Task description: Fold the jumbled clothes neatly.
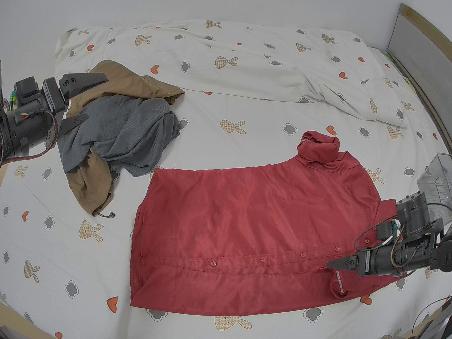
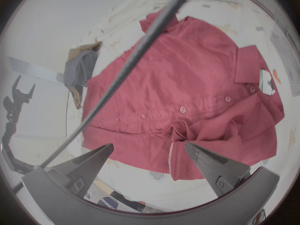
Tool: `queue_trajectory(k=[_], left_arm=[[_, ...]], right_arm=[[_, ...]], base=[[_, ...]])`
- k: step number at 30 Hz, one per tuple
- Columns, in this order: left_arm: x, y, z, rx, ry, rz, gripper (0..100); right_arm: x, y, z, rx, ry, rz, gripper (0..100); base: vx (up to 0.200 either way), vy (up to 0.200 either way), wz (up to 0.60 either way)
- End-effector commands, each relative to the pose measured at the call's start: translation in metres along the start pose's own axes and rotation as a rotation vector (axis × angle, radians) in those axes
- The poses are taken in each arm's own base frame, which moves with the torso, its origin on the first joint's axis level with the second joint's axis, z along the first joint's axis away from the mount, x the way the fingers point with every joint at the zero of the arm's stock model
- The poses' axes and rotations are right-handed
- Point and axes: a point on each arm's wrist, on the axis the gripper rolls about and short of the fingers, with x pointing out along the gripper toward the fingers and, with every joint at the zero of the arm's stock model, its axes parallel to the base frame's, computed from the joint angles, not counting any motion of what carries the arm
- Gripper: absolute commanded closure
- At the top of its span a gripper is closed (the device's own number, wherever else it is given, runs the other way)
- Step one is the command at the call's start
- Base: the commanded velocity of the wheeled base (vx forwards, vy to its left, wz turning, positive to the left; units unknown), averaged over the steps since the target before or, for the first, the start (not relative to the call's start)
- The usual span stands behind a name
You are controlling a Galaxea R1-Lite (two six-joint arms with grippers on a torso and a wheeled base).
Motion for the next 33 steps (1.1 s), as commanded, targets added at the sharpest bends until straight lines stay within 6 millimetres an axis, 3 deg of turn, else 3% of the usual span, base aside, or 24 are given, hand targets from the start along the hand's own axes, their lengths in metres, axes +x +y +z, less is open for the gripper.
queue_trajectory(k=[1,4,8,10,14,16,17,33], left_arm=[[0.0,-0.001,0.0,-0.001,-0.001,-0.002,0],[0.001,0.001,0.0,-0.003,0.001,0.002,0],[0.002,0.001,0.0,-0.003,0.003,0.002,0],[0.002,0.001,0.0,-0.002,0.003,0.002,0],[0.002,0.001,-0.001,-0.002,0.004,0.003,0],[0.002,0.001,0.0,-0.002,0.003,0.002,0],[0.001,0.001,0.0,-0.001,0.001,0.002,0],[0.0,0.0,0.0,0.003,0.001,0.003,0]], right_arm=[[-0.041,0.013,0.01,-0.03,-0.154,0.083,0],[-0.059,0.012,0.033,-0.005,-0.272,0.1,0],[-0.065,0.007,0.055,0.026,-0.345,0.066,0],[-0.052,-0.003,0.084,0.088,-0.366,0.005,0],[-0.03,-0.007,0.113,0.238,-0.397,-0.051,0],[-0.027,-0.007,0.117,0.256,-0.399,-0.054,0],[-0.014,-0.008,0.134,0.321,-0.413,-0.064,0],[0.012,0.0,0.188,0.339,-0.54,-0.187,0]], base=[[0.0,0.0,0.0],[0.0,0.0,0.0],[0.0,0.0,0.0],[0.0,0.0,0.0],[0.0,0.0,0.0],[0.0,0.0,0.0],[0.0,0.0,0.0],[0.0,0.0,0.0]])
